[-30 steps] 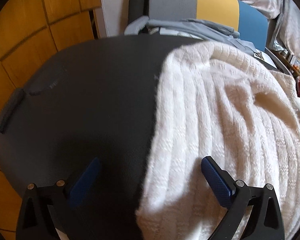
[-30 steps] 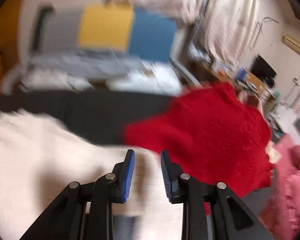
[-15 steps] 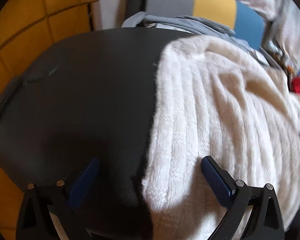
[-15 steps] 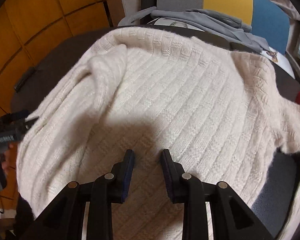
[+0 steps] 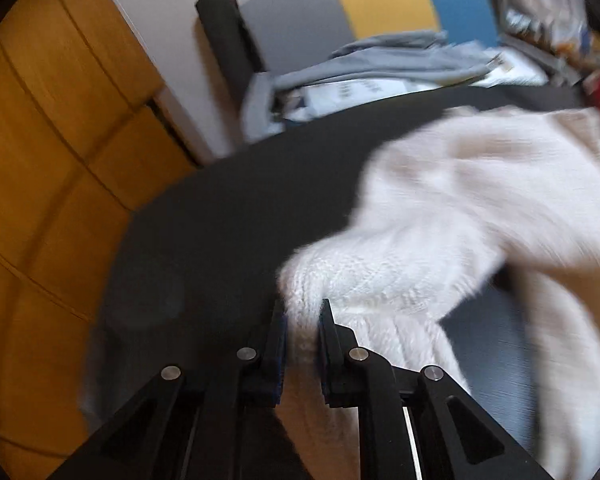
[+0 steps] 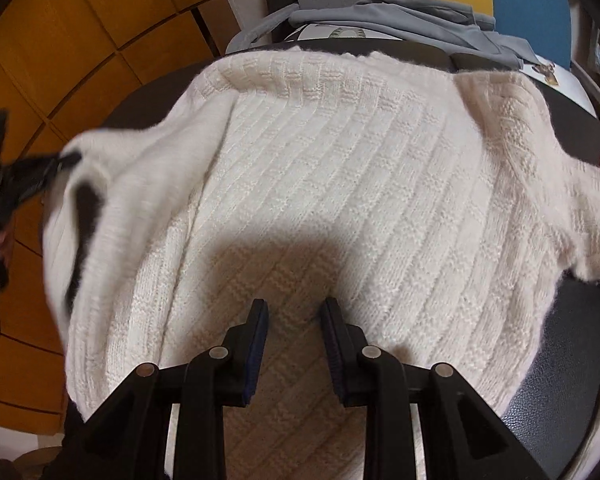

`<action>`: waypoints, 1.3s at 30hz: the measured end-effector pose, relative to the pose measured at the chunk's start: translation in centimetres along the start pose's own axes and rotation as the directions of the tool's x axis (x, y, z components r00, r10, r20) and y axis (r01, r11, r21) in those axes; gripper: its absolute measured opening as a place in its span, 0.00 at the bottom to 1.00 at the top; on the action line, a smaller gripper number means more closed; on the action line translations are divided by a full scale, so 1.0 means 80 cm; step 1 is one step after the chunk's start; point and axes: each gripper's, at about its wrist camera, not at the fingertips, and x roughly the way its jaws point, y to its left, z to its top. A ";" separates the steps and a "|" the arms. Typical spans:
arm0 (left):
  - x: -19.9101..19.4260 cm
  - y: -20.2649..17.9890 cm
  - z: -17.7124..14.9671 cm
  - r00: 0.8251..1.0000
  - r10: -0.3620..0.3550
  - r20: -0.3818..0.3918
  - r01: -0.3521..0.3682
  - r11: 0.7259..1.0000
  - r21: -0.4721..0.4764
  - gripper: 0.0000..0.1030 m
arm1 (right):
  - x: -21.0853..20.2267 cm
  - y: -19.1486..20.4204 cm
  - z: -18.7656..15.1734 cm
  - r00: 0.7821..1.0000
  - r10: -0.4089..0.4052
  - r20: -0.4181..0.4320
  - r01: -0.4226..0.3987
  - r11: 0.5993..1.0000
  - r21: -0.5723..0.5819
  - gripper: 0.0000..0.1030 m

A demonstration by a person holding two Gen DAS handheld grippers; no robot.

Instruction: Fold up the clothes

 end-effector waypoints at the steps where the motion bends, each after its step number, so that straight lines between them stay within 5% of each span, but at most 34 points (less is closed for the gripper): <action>1: 0.016 0.013 0.004 0.999 0.039 -0.018 -0.039 0.999 0.009 0.14 | -0.001 -0.003 0.000 1.000 0.009 -0.001 -0.009 1.000 0.010 0.26; 9: 0.145 0.025 0.017 0.957 0.233 -0.176 -0.204 0.965 0.166 0.26 | -0.006 -0.013 -0.007 0.999 0.035 -0.010 -0.034 0.999 0.034 0.24; 11: 0.139 0.036 0.012 0.965 0.210 -0.157 -0.188 0.972 0.143 0.41 | -0.002 -0.016 -0.009 1.000 0.028 -0.015 -0.027 0.999 0.026 0.21; 13: 0.139 0.055 0.017 0.968 0.206 -0.146 -0.190 0.975 0.114 0.81 | 0.002 -0.021 -0.009 0.999 0.032 -0.019 -0.032 0.999 0.034 0.19; 14: 0.136 0.070 0.013 0.963 0.228 -0.147 -0.216 0.972 0.090 0.86 | 0.004 -0.022 -0.008 0.999 0.032 -0.021 -0.031 0.999 0.041 0.18; 17: 0.125 0.110 -0.005 0.939 0.287 -0.191 -0.292 0.956 0.000 0.87 | 0.009 -0.025 -0.004 0.999 0.028 -0.029 -0.026 0.998 0.062 0.17; 19: 0.110 0.128 -0.018 0.920 0.319 -0.227 -0.344 0.936 -0.076 0.73 | 0.004 -0.025 -0.002 1.000 0.015 -0.019 -0.014 0.996 0.086 0.20; 21: 0.072 0.114 -0.022 0.973 0.170 -0.154 -0.200 0.959 -0.203 0.72 | -0.018 -0.028 -0.006 0.999 0.008 0.031 -0.011 0.994 0.105 0.23; 23: 0.037 0.070 -0.023 0.995 -0.048 -0.088 0.023 0.962 -0.272 0.75 | -0.043 -0.038 -0.016 0.997 0.024 0.076 -0.035 0.990 0.135 0.27; 25: 0.005 0.022 -0.025 0.964 -0.265 -0.023 0.246 0.920 -0.305 0.79 | -0.062 -0.056 -0.029 0.996 0.016 0.091 -0.034 0.980 0.196 0.27; 28: -0.028 -0.052 -0.026 0.905 -0.426 0.025 0.412 0.857 -0.309 0.82 | -0.078 -0.085 -0.052 0.996 -0.021 0.089 -0.006 0.956 0.294 0.27; 31: -0.055 -0.117 -0.040 0.858 -0.514 0.003 0.478 0.795 -0.374 0.82 | -0.083 -0.112 -0.083 0.996 -0.036 0.082 0.003 0.926 0.377 0.27; 35: -0.095 -0.163 -0.069 0.798 -0.603 0.010 0.538 0.704 -0.464 0.82 | -0.084 -0.127 -0.125 0.994 0.063 0.089 -0.096 0.893 0.440 0.27; 37: -0.101 -0.174 -0.068 0.778 -0.628 -0.015 0.545 0.686 -0.481 0.86 | -0.083 -0.126 -0.142 0.989 0.124 0.085 -0.149 0.881 0.448 0.27; 39: -0.102 -0.185 -0.065 0.772 -0.633 -0.056 0.538 0.698 -0.472 0.89 | -0.076 -0.120 -0.156 0.976 0.201 0.085 -0.217 0.861 0.460 0.27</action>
